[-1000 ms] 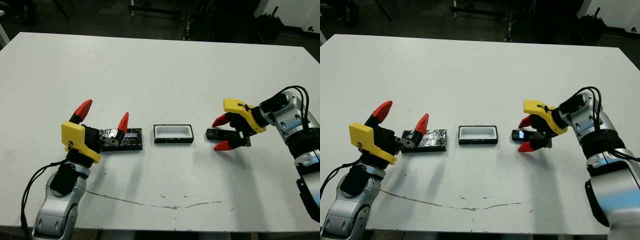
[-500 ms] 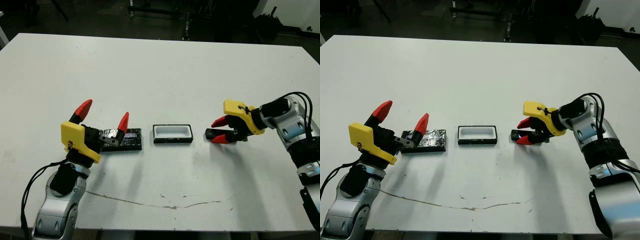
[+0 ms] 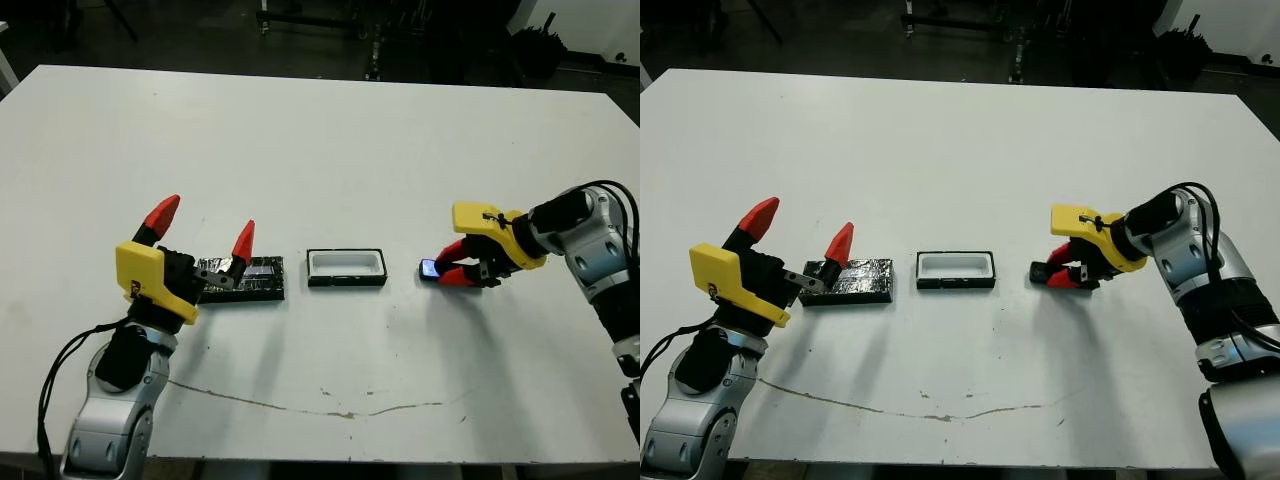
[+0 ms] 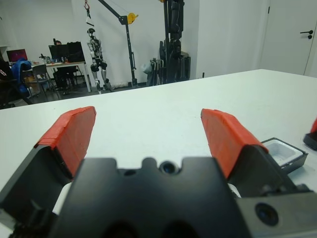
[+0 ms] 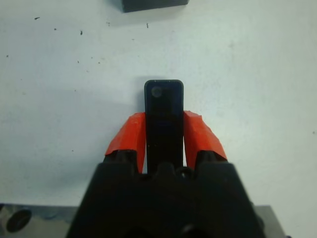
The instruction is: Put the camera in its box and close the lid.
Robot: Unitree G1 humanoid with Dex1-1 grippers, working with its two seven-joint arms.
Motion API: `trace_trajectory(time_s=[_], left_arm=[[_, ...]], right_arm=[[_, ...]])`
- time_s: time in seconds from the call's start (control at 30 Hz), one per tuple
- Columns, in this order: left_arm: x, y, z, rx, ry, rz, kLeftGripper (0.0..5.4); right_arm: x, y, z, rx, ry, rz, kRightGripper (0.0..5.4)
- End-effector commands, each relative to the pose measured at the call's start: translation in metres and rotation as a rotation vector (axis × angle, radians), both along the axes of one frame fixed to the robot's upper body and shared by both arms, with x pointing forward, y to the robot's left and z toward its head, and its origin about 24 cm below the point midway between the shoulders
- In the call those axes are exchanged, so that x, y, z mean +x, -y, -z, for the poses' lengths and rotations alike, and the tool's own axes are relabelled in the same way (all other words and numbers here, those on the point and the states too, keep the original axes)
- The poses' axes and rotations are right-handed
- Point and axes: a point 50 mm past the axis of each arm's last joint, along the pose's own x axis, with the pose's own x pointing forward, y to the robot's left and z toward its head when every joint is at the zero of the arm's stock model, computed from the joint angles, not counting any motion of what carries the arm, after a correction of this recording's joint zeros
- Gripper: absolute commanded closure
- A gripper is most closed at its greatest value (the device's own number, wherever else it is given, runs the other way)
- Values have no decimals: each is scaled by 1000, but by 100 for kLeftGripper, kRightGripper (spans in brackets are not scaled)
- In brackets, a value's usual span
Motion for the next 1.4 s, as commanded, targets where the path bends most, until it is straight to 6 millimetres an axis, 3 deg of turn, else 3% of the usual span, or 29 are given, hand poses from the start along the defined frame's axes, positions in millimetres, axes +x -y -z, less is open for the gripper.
trace_trajectory(time_s=[0.03, 0.37, 0.63, 0.83, 1.03, 1.4], left_arm=[[0, 0, 1, -2, -15, -7, 0], [0, 1, 2, 9, -12, 2, 0], [-1, 1, 3, 13, -12, -1, 0], [-1, 2, 3, 7, -18, 0, 0], [-2, 2, 3, 19, -15, 2, 0], [-2, 2, 4, 10, -15, 5, 0]], right_arm=[[-1, 8, -8, 34, 26, 54, 374], [6, -6, -47, 460, 71, 96, 374], [17, -38, -53, 626, 19, 50, 374], [18, -70, -49, 601, -15, 25, 374], [19, -96, -33, 600, -64, -20, 374], [22, -104, -19, 537, -118, 38, 374]])
